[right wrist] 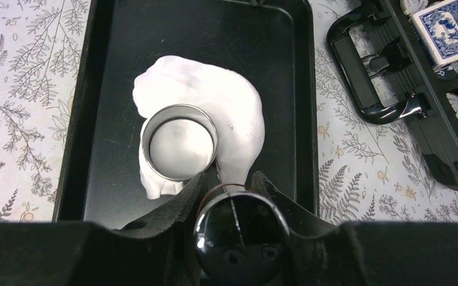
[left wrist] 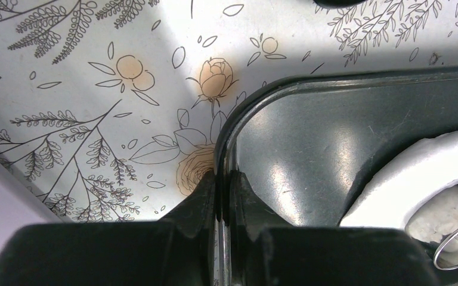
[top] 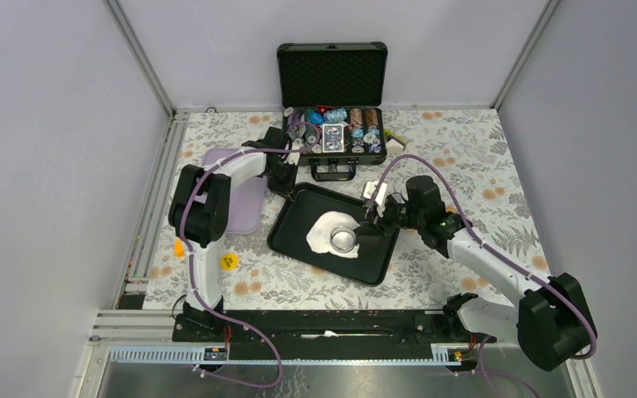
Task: Roll out the dumpling wrappers from the dough
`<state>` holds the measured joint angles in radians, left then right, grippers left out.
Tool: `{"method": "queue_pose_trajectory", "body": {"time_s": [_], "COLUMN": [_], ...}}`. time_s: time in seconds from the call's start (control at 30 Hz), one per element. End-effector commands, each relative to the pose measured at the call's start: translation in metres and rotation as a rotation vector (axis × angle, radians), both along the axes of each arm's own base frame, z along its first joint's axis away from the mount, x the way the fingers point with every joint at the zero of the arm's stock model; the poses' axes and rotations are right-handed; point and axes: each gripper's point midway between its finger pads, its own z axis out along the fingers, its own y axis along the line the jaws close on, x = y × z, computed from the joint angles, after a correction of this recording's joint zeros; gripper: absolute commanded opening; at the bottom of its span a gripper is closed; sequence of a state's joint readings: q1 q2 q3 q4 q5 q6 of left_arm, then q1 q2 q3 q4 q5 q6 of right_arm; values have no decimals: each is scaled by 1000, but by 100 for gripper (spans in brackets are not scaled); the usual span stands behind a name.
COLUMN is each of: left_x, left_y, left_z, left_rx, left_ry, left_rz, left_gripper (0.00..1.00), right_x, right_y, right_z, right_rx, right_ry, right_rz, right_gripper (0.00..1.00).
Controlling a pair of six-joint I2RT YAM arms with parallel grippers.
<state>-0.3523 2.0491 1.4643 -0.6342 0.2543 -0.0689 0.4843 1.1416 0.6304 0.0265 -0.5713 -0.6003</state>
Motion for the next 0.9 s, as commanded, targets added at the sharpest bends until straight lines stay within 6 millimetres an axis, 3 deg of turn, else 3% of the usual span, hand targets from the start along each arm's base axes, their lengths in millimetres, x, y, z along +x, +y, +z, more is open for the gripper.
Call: {"method": "queue_pose_trajectory", "body": {"time_s": [0.0,0.4,0.87], "left_x": [-12,-15,-18], "left_y": [-4,-9,-16], "left_z": [-11,-10,-12], "left_rx": [32,13,7], "left_ry": [35,37,48], "left_rz": [-82,-125,-157], "left_gripper": [0,0,0], "right_x": [30,61,95], "right_y": [-13,16,53], "right_z": [-11,16,30], "right_rx": [-70,3,31], "right_ry": [-88,-140,-121], "right_rz": [-99,-55,2], "right_gripper": [0,0,0]}}
